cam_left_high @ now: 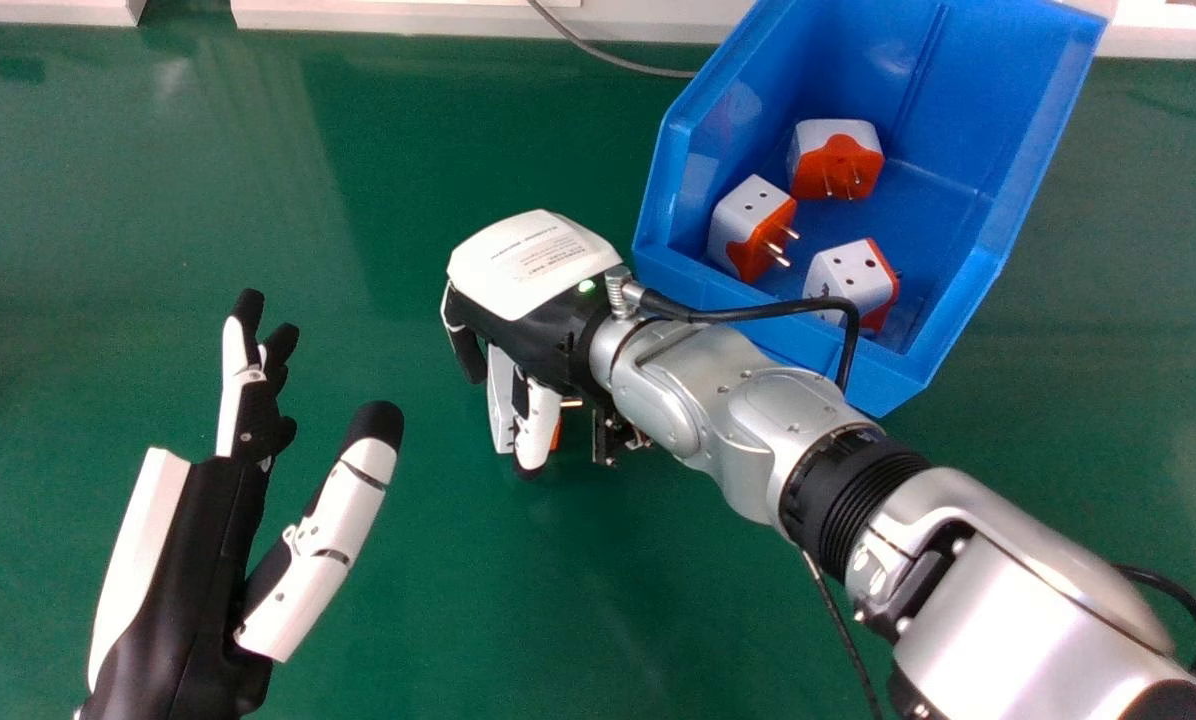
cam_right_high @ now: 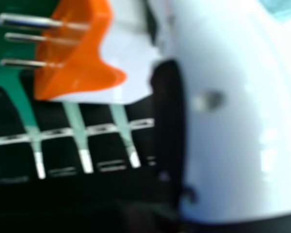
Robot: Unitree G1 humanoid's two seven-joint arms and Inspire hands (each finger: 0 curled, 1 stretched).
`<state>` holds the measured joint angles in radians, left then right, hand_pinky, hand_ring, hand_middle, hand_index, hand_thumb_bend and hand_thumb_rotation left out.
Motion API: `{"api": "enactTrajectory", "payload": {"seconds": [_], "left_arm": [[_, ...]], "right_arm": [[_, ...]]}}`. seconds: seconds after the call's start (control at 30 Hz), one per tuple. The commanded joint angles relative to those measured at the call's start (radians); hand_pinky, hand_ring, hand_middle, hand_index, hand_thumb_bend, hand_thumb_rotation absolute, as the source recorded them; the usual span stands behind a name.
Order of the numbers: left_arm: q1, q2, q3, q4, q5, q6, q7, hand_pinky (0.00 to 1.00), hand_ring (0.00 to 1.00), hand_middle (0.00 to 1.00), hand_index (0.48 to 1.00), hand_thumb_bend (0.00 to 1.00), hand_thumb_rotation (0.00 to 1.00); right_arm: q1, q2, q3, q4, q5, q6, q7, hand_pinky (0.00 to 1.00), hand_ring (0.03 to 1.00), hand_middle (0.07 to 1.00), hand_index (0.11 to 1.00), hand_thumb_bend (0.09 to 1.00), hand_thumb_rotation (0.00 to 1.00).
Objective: Pick all objects and put in blue box
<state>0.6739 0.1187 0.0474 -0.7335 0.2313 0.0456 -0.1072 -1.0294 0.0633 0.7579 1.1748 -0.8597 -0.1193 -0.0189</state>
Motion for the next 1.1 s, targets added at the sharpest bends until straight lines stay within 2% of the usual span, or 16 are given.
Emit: {"api": "enactTrajectory", "payload": {"seconds": [0.0, 0.07, 0.17, 0.27, 0.37, 0.5, 0.63, 0.67, 0.77, 0.8, 0.83, 0.93, 1.03, 1.07], "left_arm": [[-0.004, 0.003, 0.007, -0.013, -0.006, -0.009, 0.003, 0.96, 1.0, 1.0, 1.0, 0.4, 0.79], [-0.009, 0.004, 0.009, -0.007, -0.003, -0.01, 0.004, 0.96, 1.0, 1.0, 1.0, 0.4, 0.79], [-0.018, 0.007, 0.017, 0.005, -0.007, -0.011, 0.003, 0.96, 1.0, 1.0, 1.0, 0.4, 0.79], [-0.033, 0.011, 0.03, 0.022, -0.02, -0.005, -0.001, 0.96, 1.0, 1.0, 1.0, 0.4, 0.79], [-0.05, 0.02, 0.044, 0.042, -0.027, -0.004, -0.003, 0.96, 1.0, 1.0, 1.0, 0.41, 0.79], [-0.081, 0.036, 0.069, 0.08, -0.038, -0.004, -0.009, 0.96, 1.0, 1.0, 1.0, 0.43, 0.82], [-0.107, 0.051, 0.094, 0.119, -0.056, -0.007, -0.015, 0.96, 1.0, 1.0, 1.0, 0.46, 0.83], [-0.112, 0.054, 0.099, 0.129, -0.059, -0.01, -0.015, 0.96, 1.0, 1.0, 1.0, 0.47, 0.83], [-0.139, 0.065, 0.122, 0.173, -0.083, -0.02, -0.021, 0.96, 1.0, 1.0, 1.0, 0.47, 0.83], [-0.147, 0.068, 0.128, 0.185, -0.091, -0.022, -0.024, 0.96, 1.0, 1.0, 1.0, 0.47, 0.83], [-0.151, 0.073, 0.132, 0.192, -0.09, -0.02, -0.024, 0.96, 1.0, 1.0, 1.0, 0.47, 0.82], [-0.171, 0.081, 0.146, 0.218, -0.102, -0.021, -0.031, 0.95, 0.99, 1.0, 1.0, 0.47, 0.83], [-0.192, 0.094, 0.16, 0.255, -0.125, -0.042, -0.042, 0.95, 0.99, 1.0, 1.0, 0.47, 0.83], [-0.199, 0.098, 0.163, 0.266, -0.129, -0.043, -0.042, 0.96, 0.99, 1.0, 1.0, 0.47, 0.82]], "right_arm": [[-0.019, -0.001, -0.015, -0.022, 0.017, -0.001, 0.006, 0.41, 0.443, 0.544, 0.461, 0.512, 0.0], [-0.012, 0.001, -0.029, -0.026, 0.028, 0.001, 0.002, 0.4, 0.443, 0.538, 0.462, 0.513, 0.0], [0.014, -0.005, -0.048, -0.063, 0.046, 0.0, -0.008, 0.38, 0.431, 0.527, 0.472, 0.514, 0.0], [0.056, -0.013, -0.068, -0.137, 0.06, 0.021, -0.012, 0.32, 0.406, 0.512, 0.506, 0.512, 0.0], [0.112, -0.043, -0.078, -0.255, 0.053, 0.038, -0.005, 0.3, 0.397, 0.51, 0.523, 0.509, 0.0], [0.2, -0.084, -0.091, -0.46, 0.046, 0.116, 0.049, 0.26, 0.374, 0.494, 0.557, 0.503, 0.0], [0.319, -0.159, -0.121, -0.725, 0.05, 0.144, 0.104, 0.2, 0.352, 0.472, 0.562, 0.5, 0.0], [0.352, -0.179, -0.133, -0.792, 0.053, 0.145, 0.114, 0.2, 0.368, 0.495, 0.526, 0.505, 0.0], [0.426, -0.225, -0.159, -0.954, 0.046, 0.163, 0.146, 0.19, 0.38, 0.513, 0.494, 0.508, 0.0], [0.446, -0.236, -0.167, -1.006, 0.04, 0.185, 0.17, 0.19, 0.365, 0.492, 0.516, 0.504, 0.0], [0.47, -0.246, -0.179, -1.055, 0.038, 0.196, 0.176, 0.19, 0.358, 0.48, 0.531, 0.501, 0.0], [0.523, -0.274, -0.209, -1.177, 0.02, 0.231, 0.2, 0.15, 0.246, 0.412, 0.525, 0.503, 0.0], [0.556, -0.308, -0.245, -1.278, 0.003, 0.259, 0.225, 0.18, 0.282, 0.419, 0.535, 0.504, 0.0], [0.566, -0.322, -0.267, -1.314, 0.004, 0.268, 0.234, 0.2, 0.309, 0.43, 0.531, 0.505, 0.0]]}}
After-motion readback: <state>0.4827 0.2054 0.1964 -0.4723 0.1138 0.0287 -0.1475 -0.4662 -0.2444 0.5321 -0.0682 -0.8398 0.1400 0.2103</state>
